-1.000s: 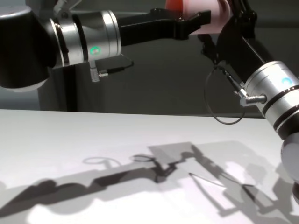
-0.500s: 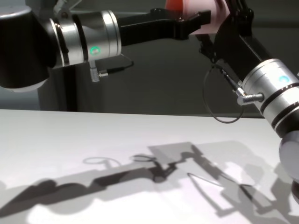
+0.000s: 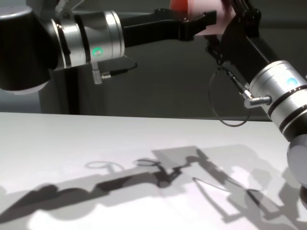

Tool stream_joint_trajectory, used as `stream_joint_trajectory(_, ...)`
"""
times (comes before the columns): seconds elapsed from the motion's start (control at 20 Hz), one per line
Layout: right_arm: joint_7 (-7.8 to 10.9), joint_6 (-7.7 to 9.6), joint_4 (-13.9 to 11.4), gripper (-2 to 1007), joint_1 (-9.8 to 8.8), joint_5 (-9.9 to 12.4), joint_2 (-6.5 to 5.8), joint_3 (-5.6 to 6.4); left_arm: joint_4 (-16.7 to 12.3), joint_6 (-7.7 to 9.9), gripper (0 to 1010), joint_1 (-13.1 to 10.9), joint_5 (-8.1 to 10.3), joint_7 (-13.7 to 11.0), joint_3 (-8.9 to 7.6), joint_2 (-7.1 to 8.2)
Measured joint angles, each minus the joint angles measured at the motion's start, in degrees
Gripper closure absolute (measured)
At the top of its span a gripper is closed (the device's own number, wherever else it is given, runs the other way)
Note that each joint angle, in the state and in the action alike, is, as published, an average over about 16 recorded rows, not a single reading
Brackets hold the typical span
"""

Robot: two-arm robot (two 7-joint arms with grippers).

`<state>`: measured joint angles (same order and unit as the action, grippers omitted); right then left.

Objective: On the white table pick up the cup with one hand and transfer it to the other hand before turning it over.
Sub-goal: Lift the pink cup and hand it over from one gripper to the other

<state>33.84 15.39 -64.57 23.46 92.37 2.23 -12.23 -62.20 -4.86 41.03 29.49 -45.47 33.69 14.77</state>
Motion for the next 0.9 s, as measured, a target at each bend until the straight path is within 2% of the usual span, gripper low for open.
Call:
stream_joint_trajectory(0.45, -0.01, 0.08, 0.0, 251, -0.03, -0.1, 0.03, 0.12, 0.0, 0.00, 963, 0.0, 0.01, 0.0, 0.00, -0.01)
stream_joint_trajectory(0.9, 0.01, 0.13, 0.0, 267, -0.04, -0.1, 0.06, 0.17, 0.0, 0.00, 963, 0.0, 0.00, 0.0, 0.00, 0.00)
